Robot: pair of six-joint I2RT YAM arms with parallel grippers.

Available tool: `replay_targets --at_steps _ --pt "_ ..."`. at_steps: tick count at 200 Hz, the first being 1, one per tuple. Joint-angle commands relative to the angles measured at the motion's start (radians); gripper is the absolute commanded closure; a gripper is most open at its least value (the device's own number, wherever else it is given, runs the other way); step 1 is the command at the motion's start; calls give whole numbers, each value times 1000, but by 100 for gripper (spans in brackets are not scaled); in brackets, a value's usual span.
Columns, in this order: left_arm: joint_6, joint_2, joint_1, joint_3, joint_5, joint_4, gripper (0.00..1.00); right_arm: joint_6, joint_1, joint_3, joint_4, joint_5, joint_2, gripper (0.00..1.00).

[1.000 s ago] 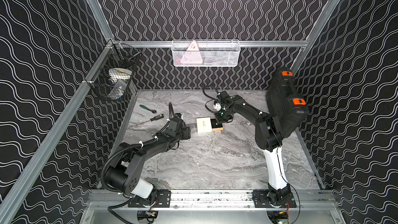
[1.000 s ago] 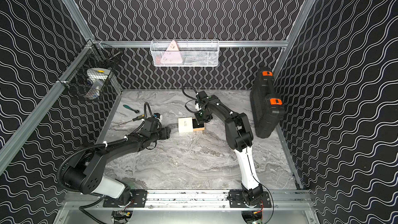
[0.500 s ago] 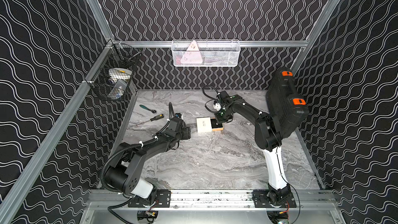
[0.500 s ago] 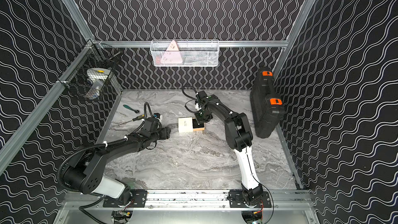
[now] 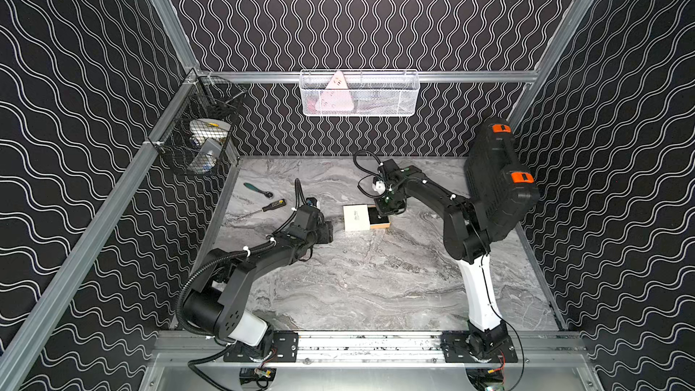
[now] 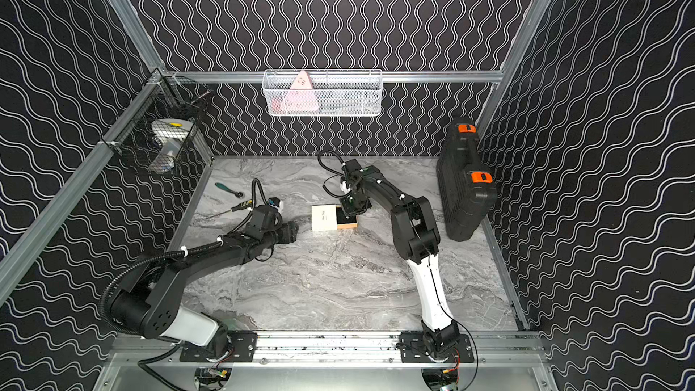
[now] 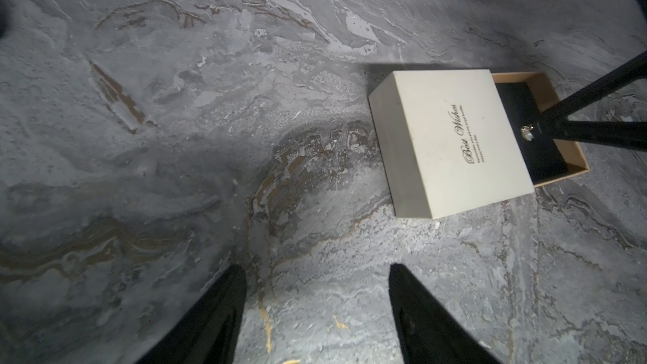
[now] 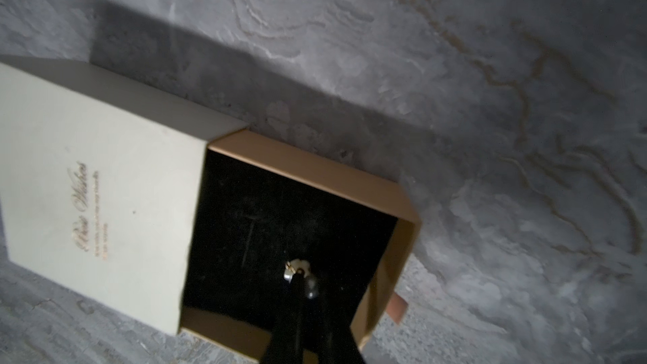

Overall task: Place the earrings into the drawer-style jewelry box
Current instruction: Insert the earring into the inner lining.

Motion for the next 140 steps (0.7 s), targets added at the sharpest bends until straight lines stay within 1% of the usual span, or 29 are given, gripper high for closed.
replay_targets --at_steps 1,74,102,110,120,140 --pt "8 3 1 9 -6 7 30 -8 1 16 -31 -1 13 100" --pt "9 6 1 11 -2 7 30 -12 6 45 -55 15 38 100" --pt "9 5 2 10 -3 7 30 -10 5 47 -52 11 35 92" --pt "8 4 2 9 -3 7 30 -9 6 49 -52 8 32 89" --pt "8 5 1 10 -3 7 30 -10 6 53 -50 3 30 82" --pt "9 3 1 9 -3 7 30 -10 5 58 -44 4 21 76"
